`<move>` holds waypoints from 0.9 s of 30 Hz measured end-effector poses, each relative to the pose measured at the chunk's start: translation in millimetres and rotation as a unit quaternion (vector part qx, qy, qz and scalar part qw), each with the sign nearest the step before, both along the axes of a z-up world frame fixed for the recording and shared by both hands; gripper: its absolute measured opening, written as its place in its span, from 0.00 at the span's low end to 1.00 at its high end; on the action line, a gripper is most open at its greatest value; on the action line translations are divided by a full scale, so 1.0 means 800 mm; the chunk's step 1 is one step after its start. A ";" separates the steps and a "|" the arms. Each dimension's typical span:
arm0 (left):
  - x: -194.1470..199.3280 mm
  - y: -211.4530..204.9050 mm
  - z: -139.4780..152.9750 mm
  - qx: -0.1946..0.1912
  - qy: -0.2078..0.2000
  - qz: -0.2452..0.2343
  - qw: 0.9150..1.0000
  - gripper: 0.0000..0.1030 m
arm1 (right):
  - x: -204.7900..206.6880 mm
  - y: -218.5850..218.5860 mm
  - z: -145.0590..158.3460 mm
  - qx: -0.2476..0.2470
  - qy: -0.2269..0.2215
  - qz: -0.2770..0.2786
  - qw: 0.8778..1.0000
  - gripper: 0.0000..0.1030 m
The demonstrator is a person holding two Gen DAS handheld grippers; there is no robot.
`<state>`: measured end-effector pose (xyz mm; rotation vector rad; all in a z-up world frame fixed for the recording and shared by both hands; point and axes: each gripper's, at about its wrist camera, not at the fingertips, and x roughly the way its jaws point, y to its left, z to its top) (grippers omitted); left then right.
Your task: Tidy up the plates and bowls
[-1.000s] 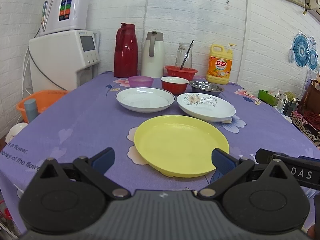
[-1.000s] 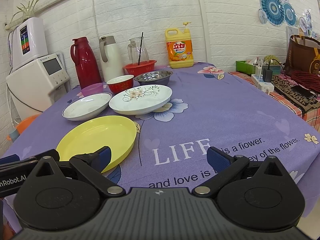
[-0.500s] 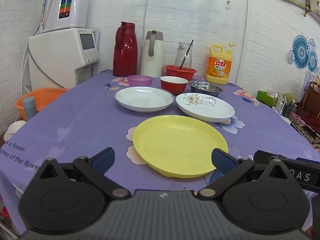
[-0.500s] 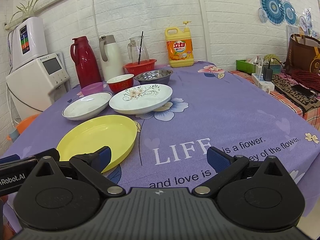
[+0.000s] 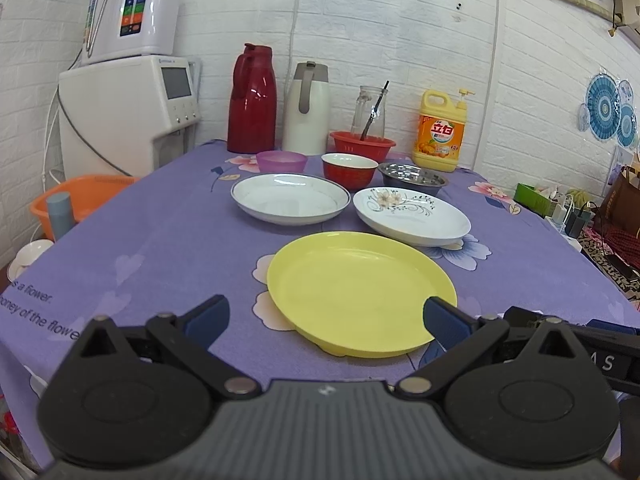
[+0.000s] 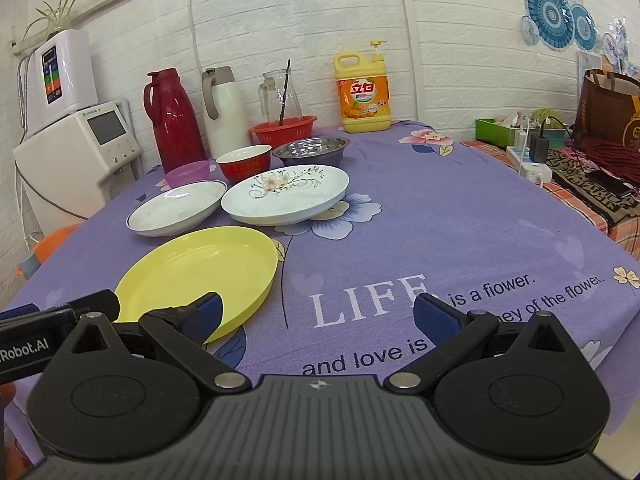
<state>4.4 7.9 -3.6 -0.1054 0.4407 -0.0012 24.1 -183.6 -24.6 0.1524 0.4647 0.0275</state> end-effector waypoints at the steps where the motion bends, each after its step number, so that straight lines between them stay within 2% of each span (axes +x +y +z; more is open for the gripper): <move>1: 0.000 0.000 0.000 0.000 0.000 0.000 1.000 1.00 | 0.000 0.000 0.000 0.000 0.000 0.000 1.000 1.00; 20: 0.004 0.007 -0.008 -0.002 0.011 0.003 1.000 1.00 | 0.002 0.005 -0.007 -0.001 0.008 0.005 1.000 1.00; 25: 0.028 0.035 -0.003 -0.002 0.003 0.013 1.000 1.00 | 0.009 0.000 -0.010 0.002 0.008 0.008 1.000 1.00; 27: 0.047 0.051 -0.014 -0.017 0.025 0.029 0.999 1.00 | 0.016 -0.003 -0.020 0.001 0.014 0.010 1.000 1.00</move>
